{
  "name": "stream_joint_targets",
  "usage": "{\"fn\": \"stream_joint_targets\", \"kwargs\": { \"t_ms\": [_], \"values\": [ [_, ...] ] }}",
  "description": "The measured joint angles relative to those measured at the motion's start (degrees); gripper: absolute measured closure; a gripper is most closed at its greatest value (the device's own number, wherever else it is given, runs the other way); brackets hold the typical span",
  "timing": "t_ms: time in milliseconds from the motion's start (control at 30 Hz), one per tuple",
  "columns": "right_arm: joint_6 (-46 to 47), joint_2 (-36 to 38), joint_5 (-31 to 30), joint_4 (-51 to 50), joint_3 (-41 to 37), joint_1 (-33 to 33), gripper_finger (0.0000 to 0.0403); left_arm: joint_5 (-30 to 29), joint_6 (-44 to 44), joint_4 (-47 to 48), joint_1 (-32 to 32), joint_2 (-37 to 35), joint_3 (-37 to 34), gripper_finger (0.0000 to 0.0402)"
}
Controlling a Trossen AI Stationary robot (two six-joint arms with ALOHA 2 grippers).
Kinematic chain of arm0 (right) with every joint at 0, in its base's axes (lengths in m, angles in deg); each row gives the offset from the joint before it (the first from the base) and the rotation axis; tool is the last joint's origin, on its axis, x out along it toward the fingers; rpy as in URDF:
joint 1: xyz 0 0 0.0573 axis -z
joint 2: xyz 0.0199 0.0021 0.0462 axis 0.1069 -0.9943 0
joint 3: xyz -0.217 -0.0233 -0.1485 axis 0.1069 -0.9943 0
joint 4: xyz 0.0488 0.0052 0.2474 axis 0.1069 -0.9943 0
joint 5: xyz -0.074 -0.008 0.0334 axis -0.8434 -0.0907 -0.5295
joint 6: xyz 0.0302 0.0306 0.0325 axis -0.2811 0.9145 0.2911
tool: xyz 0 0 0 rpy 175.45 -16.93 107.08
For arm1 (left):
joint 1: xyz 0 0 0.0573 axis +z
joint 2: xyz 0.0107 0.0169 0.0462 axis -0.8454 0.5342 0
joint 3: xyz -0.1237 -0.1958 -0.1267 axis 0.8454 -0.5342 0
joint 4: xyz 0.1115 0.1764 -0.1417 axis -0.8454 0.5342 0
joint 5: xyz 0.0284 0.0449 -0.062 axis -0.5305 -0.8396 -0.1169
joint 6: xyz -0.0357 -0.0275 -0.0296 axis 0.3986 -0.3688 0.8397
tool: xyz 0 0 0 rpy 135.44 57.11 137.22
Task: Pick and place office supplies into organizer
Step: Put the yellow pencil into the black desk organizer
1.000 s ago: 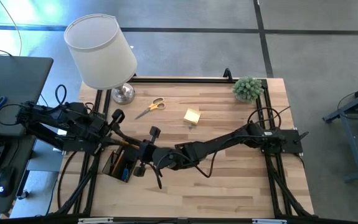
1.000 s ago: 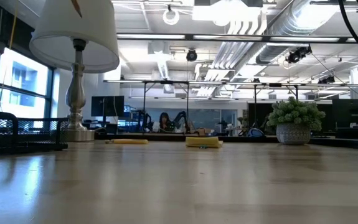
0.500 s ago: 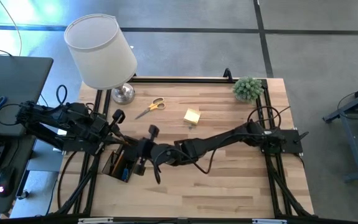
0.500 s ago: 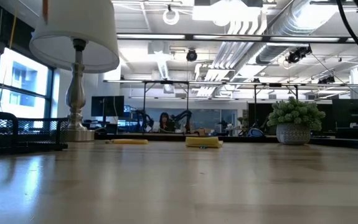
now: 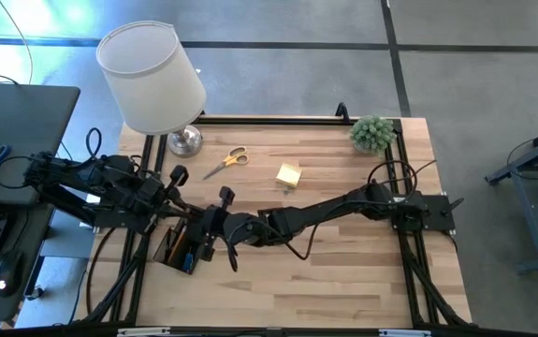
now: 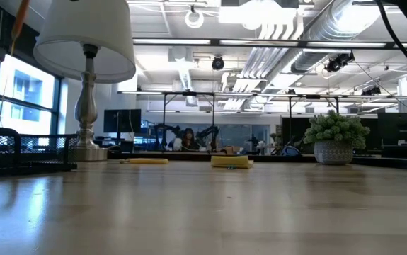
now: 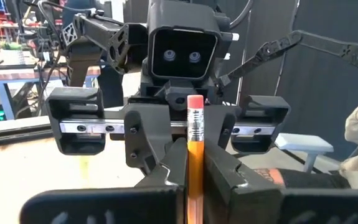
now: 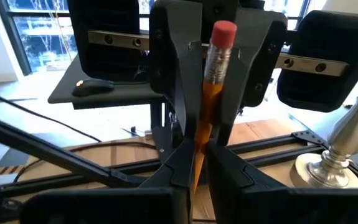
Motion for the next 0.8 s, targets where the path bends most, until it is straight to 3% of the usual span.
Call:
{"fn": "stream_joint_targets", "kwargs": {
  "t_ms": [300, 567, 800],
  "values": [
    [-4.91, 0.36, 0.18, -3.99, -0.26, -2.24, 0.0372, -0.22, 0.34, 2.04, 0.02, -1.57, 0.37, 0.0394],
    [0.70, 1.99, -2.97, -18.88, -0.27, -4.38, 0.0359, -0.01, 6.45, 15.40, 0.00, -4.10, 2.82, 0.0396],
    [1.43, 2.29, -3.65, -24.09, -0.27, -5.66, 0.0360, 6.50, 11.90, 17.31, 0.00, -4.26, 2.76, 0.0397]
  ]
}}
